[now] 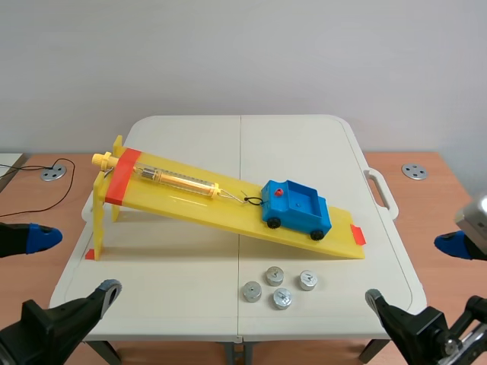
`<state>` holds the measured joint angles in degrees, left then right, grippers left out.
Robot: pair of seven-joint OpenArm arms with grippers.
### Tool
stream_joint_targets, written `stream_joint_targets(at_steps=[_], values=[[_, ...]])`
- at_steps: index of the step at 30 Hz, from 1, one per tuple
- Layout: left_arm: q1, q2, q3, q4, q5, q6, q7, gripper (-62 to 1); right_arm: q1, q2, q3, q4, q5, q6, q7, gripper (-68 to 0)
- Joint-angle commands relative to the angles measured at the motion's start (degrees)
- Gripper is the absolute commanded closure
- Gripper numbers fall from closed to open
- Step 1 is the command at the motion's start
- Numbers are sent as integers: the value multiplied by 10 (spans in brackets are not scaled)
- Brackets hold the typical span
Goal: Place the four metal weights on the blue cart on the ramp.
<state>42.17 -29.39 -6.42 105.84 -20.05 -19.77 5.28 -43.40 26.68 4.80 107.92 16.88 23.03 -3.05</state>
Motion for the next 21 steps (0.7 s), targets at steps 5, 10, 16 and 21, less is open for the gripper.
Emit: stream_joint_targets(at_steps=[5,10,16,21], values=[[-20,11,-6,43,-46,-20,-65,-276,48,-16,19,24,16,-4,42,-659],[-32,14,-6,43,-42,-21,-50,-125,82,-26,-2,24,15,10,-6,-659],[-33,29,-6,43,-42,-21,-16,-29,115,-51,-47,20,15,10,-29,-658],[-33,37,-6,43,-42,-21,-5,-29,143,-81,-84,11,11,10,-57,-567]])
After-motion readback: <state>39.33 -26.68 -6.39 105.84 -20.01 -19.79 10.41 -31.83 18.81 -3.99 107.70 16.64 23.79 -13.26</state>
